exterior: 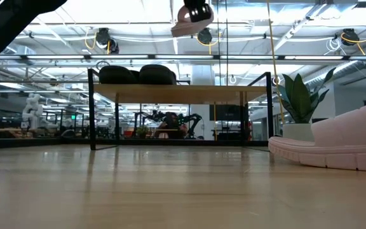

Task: Pick and place slides into the shelf
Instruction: Put the left pink slipper on the shelf

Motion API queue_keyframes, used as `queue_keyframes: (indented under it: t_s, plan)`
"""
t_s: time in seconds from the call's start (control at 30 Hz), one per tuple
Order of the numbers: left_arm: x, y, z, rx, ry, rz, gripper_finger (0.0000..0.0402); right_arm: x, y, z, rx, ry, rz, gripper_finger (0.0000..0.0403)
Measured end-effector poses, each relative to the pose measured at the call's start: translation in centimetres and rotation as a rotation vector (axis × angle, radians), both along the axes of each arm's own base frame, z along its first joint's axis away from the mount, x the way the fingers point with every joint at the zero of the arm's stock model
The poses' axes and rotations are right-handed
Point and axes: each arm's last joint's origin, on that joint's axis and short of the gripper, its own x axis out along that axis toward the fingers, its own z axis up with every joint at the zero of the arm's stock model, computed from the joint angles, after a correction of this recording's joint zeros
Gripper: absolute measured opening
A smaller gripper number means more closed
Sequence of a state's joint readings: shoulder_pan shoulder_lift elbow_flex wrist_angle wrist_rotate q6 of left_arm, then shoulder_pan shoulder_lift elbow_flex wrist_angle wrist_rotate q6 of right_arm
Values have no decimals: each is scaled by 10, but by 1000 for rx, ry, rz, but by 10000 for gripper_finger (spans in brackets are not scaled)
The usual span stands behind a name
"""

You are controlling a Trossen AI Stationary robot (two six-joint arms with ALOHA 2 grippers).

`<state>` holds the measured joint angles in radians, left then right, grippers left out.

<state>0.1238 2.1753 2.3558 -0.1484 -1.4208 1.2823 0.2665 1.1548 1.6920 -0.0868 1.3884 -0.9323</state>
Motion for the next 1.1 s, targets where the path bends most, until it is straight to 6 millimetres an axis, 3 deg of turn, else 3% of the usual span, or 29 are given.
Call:
queue_keyframes:
  t_s: [0.4,0.8,1.1]
  plan:
    - [-1,-2,6,7,-236,16,0,-1,0,0,-13,25,-1,125]
    - [0,-8,1,-2,-249,45,0,0,0,-2,-19,56,-2,125]
    - [-2,-8,7,6,-253,82,0,4,1,-21,30,57,19,125]
